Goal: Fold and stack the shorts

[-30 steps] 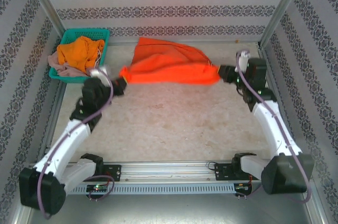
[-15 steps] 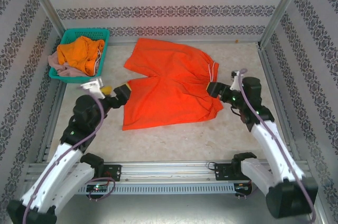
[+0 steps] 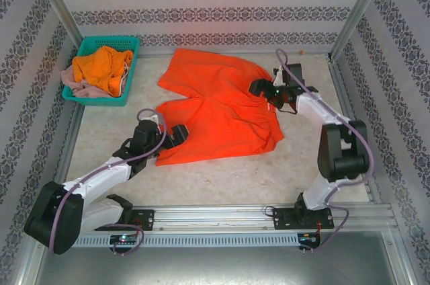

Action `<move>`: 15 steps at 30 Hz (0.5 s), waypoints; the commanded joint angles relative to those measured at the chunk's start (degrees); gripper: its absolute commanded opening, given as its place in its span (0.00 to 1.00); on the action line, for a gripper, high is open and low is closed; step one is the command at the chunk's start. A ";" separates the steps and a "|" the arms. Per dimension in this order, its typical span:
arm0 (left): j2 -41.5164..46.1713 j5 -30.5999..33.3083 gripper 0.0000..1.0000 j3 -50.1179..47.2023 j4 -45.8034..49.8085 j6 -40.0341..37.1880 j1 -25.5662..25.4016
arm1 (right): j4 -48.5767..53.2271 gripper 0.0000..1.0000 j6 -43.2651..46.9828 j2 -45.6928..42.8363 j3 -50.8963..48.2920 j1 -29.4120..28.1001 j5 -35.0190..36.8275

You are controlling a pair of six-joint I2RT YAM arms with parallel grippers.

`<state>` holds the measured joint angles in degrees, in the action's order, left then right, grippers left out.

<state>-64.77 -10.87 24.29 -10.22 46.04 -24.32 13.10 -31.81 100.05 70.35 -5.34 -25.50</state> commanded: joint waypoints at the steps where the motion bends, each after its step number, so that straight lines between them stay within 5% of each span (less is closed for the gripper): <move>1: -1.61 1.07 1.00 -1.62 -5.59 3.19 -2.48 | 0.65 0.86 -1.66 7.57 7.78 1.40 -3.74; 15: -1.75 4.82 1.00 -8.07 -2.09 5.91 -4.78 | 7.65 0.85 -5.92 32.31 31.46 5.82 -3.64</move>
<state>-67.99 -8.43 18.28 -13.13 50.11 -28.27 17.41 -36.60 130.13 98.15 -0.08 -28.99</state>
